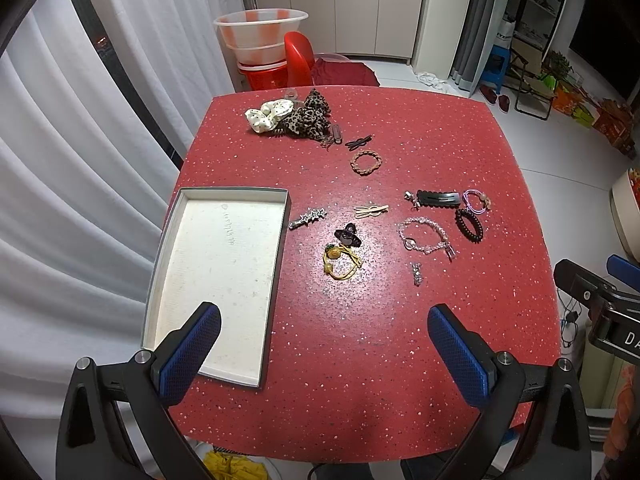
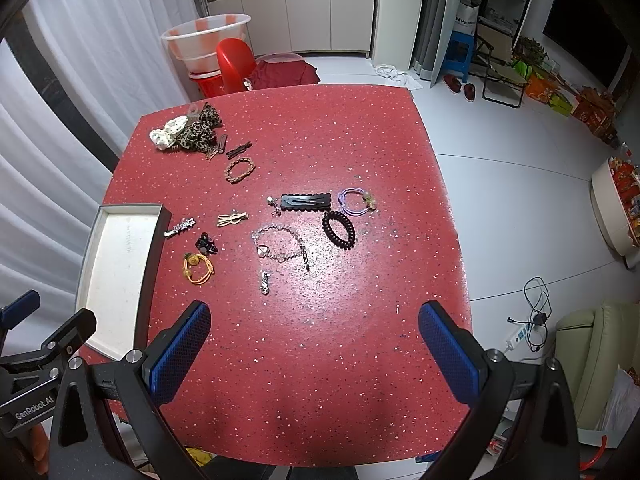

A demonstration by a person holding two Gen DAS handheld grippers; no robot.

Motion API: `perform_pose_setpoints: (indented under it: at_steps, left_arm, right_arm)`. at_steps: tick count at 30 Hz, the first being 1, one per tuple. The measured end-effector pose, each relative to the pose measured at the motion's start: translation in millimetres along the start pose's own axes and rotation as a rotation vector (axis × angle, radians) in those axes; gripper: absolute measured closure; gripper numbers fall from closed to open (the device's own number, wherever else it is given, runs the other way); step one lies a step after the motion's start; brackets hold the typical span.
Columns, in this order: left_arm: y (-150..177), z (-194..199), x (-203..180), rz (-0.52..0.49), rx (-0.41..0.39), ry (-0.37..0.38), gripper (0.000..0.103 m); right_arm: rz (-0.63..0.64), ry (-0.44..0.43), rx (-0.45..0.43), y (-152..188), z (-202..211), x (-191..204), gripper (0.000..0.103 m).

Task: Organize jewelry

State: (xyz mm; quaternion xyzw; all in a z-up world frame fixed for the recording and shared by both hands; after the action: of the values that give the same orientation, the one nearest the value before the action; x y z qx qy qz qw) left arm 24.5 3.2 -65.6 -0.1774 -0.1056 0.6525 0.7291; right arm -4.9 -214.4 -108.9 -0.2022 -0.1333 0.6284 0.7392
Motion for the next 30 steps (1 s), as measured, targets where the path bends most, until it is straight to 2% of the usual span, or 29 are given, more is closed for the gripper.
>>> perform_pose_setpoints:
  at_steps: [30]
  left_arm:
    - [-1.3,-0.8,4.1,0.004,0.005,-0.004,0.000]
  right_arm:
    - [-0.001,0.000,0.004,-2.0,0.3,1.9,0.000]
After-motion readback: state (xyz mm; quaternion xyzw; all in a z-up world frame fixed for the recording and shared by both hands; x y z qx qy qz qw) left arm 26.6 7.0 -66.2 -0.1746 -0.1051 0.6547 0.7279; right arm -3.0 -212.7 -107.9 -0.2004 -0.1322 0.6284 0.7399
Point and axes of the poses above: each gripper's, at about its wrist camera, not at the fingertips, and z roughly against the way its jaws point, x to its left, y to its underside, the point moved 6 cm from there along -z, roughly the way its jaws point, and after that the axes turned 7 degrees about y, right-handed, at the moved point
